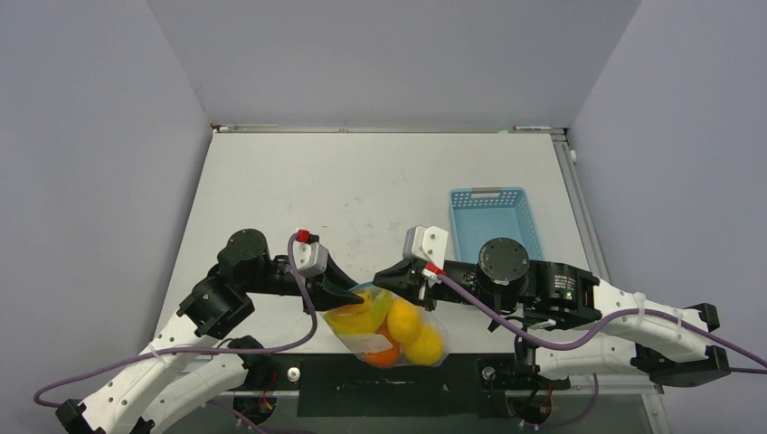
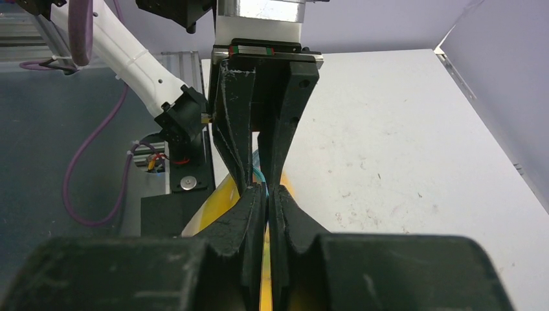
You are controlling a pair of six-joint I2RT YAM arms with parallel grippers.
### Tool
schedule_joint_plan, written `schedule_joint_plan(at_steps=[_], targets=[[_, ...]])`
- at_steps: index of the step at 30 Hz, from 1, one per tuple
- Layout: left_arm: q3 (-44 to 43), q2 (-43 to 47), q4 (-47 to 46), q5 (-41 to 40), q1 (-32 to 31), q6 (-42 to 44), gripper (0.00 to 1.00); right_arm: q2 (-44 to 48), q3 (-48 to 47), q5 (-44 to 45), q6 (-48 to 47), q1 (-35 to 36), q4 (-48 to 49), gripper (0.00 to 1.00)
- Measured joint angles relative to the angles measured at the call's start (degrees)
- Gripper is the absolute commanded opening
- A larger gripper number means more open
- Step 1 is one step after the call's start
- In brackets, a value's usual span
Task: Place the food in the zip-top bag and seal the zipper
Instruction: Place the zipper food storage bag at the center of the board.
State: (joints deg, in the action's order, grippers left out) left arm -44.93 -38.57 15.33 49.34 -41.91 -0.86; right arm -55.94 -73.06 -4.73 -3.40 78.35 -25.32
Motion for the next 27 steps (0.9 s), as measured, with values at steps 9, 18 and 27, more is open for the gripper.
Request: schedule_joint_plan(at_steps=[9, 18, 27], targets=[[-0.11, -1.92, 0.24, 1.25, 0.00, 1.77, 0.00, 0.02, 0.33, 0.00, -0.02, 0.00, -0.02, 0.05], [-0.13, -1.09, 1.03, -1.77, 0.00, 1.81, 0.00, 0.02, 0.90, 3.87, -0.02, 0.00, 0.02, 0.05], [-1.92, -0.66, 2.89, -8.44, 0.00, 1.97, 0.00, 1.33, 1.92, 15.41, 0.72, 0.00, 0.52, 0.58]])
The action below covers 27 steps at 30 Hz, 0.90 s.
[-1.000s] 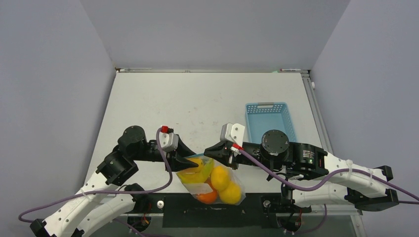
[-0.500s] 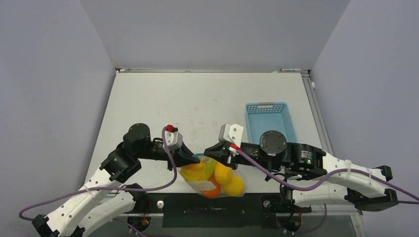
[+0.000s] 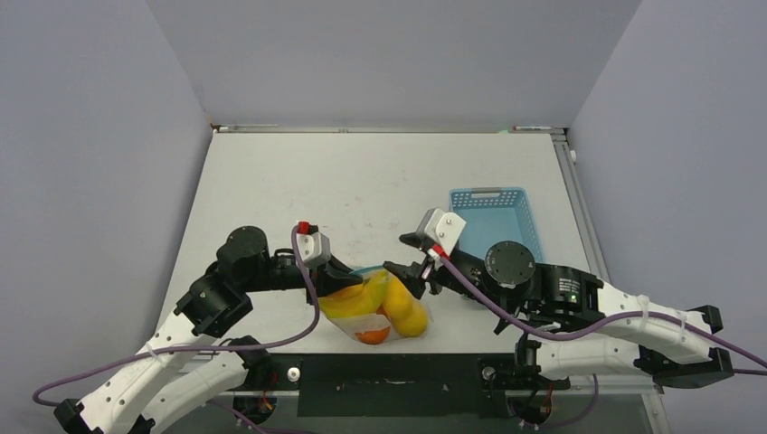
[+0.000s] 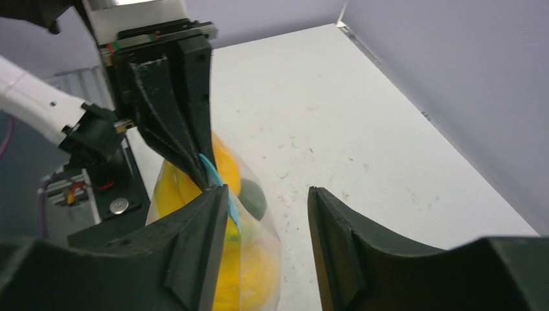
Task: Place the food in the zip-top bag and seal the zipper
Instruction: Place the zipper food storage bag at the center of the board.
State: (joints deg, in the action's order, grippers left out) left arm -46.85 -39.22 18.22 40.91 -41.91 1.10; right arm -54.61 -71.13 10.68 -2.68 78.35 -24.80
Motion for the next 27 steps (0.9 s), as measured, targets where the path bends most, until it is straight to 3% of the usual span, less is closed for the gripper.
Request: schedule_joint_plan(at_steps=[2, 8, 16, 27], targets=[[-0.72, -0.07, 0.44, -2.08, 0.00, 0.33, 0.00, 0.92, 0.28, 3.56, 0.46, 0.00, 0.13, 0.66], [-3.58, -2.29, 1.42, -8.41, 0.00, 2.03, 0.00, 4.04, 0.76, 13.99, 1.99, 0.00, 0.07, 0.75], [-8.63, -11.10, 2.71, -21.24, 0.26, 5.31, 0.00, 6.91, 3.08, 24.79, 5.09, 0.00, 0.57, 0.77], [-12.50, -23.91, -0.26, -34.69, 3.65, 10.29, 0.00, 8.63, 5.40, 27.45, 7.72, 0.00, 0.59, 0.78]])
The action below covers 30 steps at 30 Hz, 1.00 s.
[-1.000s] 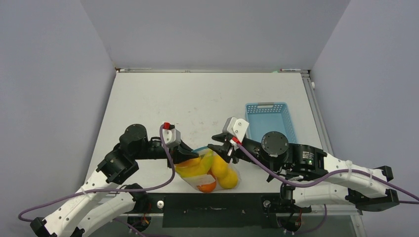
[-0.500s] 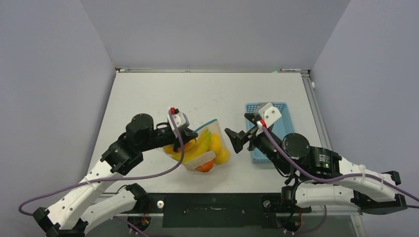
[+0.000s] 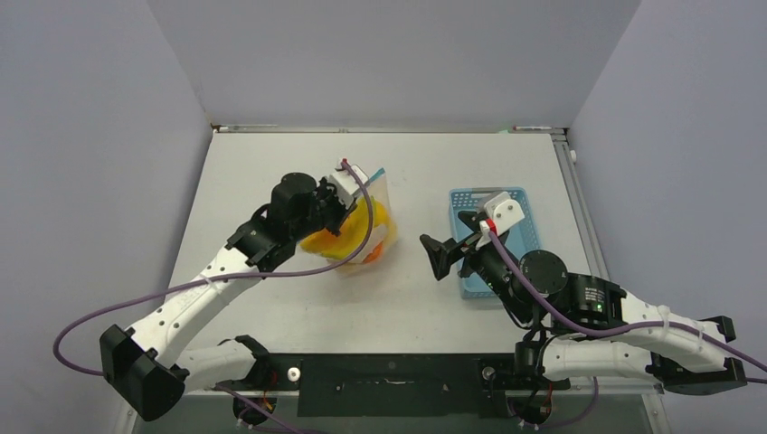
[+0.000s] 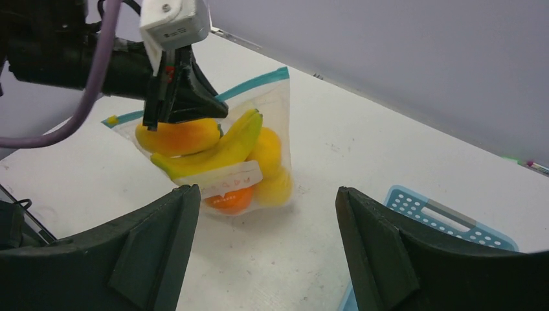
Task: Place the food in the zip-top bag and seal the zipper
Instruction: Place the zipper food storage bag at the center of the board.
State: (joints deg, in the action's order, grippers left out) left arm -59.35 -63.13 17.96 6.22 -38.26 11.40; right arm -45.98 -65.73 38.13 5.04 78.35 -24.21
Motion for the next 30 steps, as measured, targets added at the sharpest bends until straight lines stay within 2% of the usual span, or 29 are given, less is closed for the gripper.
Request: schedule_joint_plan(at_steps=[8, 17, 21, 30], targets=[[-8.04, -11.26, -4.94, -4.24, 5.62, 5.20, 0.00, 2.56, 1.18, -0.09, 0.94, 0.00, -0.74, 0.79], [-8.94, -21.55, -10.97, -7.65, 7.45, 13.53, 0.00, 5.75, 1.97, -0.87, 2.34, 0.00, -1.64, 0.80], [-8.66, -25.49, -13.03, -10.29, 4.96, 14.60, 0.00, 6.25, 2.51, -0.94, 2.93, 0.00, -2.03, 0.80], [-3.78, -27.56, -17.55, -13.97, -6.73, 11.74, 0.00, 6.36, 2.95, -1.05, 3.65, 0.00, -3.06, 0.81]])
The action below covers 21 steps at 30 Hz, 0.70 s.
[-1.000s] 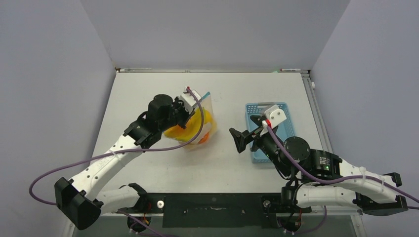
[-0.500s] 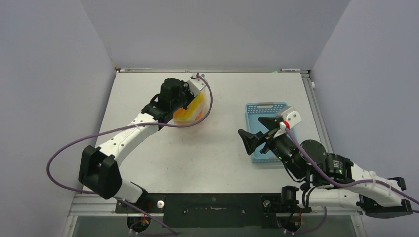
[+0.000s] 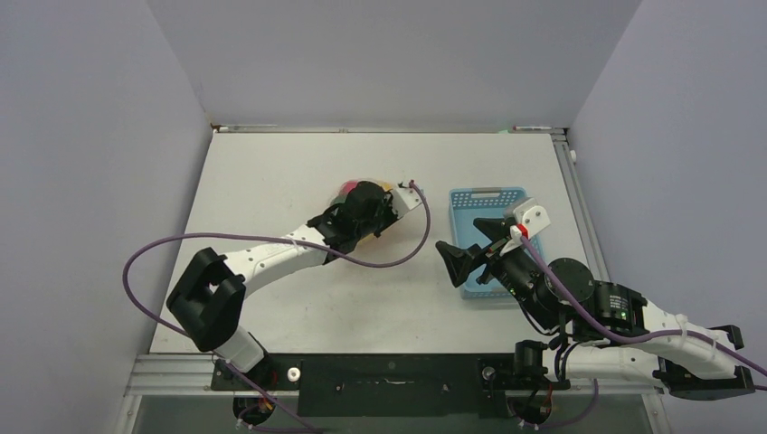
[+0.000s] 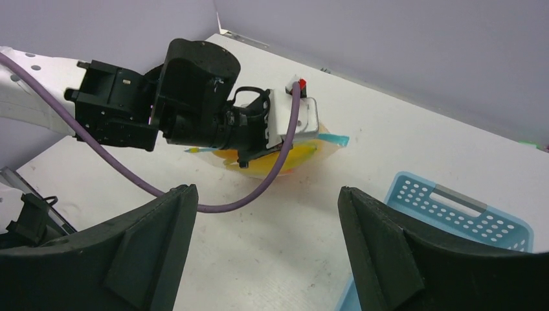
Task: Place the food in the zip-top bag and seal the zipper
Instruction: Place the zipper food storage bag at the center of the board.
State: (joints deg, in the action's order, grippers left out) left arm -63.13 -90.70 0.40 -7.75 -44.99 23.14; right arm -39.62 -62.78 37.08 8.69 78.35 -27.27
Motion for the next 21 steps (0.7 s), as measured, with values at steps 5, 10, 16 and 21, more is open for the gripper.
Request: schedule_joint_plan(at_steps=[5, 10, 16, 21], targets=[[3.23, 0.11, -0.68, -1.25, -2.69, -4.22, 0.00, 0.00, 0.00, 0.00, 0.72, 0.00, -0.57, 0.82], [5.99, 0.72, -0.87, -1.95, -4.63, -8.59, 0.00, -0.02, 0.00, 0.02, 1.51, 0.00, -0.74, 0.83], [10.23, 3.52, -1.60, -2.14, -7.06, -13.35, 0.25, -1.27, 0.00, 1.27, 3.32, 0.00, -2.25, 0.85], [12.46, 6.45, -2.89, -1.79, -8.79, -17.22, 0.50, -1.70, 0.00, 2.91, 5.46, 0.00, -4.35, 0.88]])
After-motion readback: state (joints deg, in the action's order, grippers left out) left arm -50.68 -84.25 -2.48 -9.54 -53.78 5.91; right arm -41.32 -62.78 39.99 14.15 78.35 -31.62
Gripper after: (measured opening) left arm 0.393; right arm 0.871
